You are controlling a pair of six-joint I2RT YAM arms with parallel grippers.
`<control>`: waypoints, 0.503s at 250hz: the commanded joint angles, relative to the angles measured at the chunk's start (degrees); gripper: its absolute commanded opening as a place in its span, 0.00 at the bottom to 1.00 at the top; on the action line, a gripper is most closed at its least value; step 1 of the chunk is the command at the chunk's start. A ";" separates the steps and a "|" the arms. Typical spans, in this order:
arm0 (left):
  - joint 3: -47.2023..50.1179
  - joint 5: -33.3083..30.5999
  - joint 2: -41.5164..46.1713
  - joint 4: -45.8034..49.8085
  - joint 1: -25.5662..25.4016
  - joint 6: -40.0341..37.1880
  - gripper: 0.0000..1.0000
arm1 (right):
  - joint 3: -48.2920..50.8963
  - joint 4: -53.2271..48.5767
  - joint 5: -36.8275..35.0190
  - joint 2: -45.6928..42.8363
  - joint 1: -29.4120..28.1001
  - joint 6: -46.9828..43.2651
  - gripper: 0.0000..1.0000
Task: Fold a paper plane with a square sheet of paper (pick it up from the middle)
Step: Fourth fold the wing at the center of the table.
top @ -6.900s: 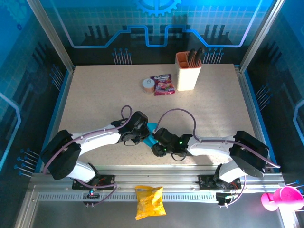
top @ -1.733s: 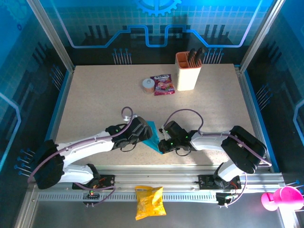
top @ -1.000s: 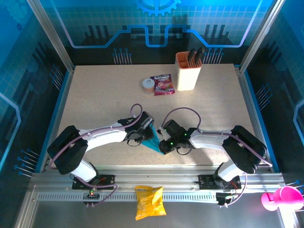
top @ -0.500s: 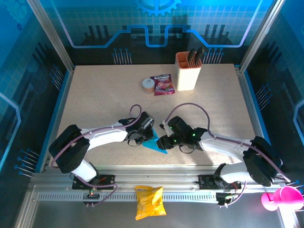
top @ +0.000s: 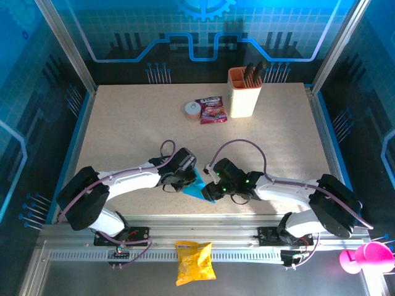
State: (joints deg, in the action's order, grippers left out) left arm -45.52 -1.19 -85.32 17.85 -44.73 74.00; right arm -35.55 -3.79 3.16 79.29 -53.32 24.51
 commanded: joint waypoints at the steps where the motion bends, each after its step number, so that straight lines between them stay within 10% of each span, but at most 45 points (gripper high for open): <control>1: 1.21 1.92 1.39 0.26 0.01 3.20 0.00 | -0.02 2.85 -0.64 2.35 -1.76 -1.02 0.48; 126: 1.75 2.88 1.47 -0.44 0.01 4.58 0.00 | -0.92 5.64 -2.52 7.83 -2.51 0.69 0.36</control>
State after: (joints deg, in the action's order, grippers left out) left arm -44.40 0.51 -85.30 17.21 -44.73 78.00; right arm -35.57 0.91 1.85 85.54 -55.24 24.64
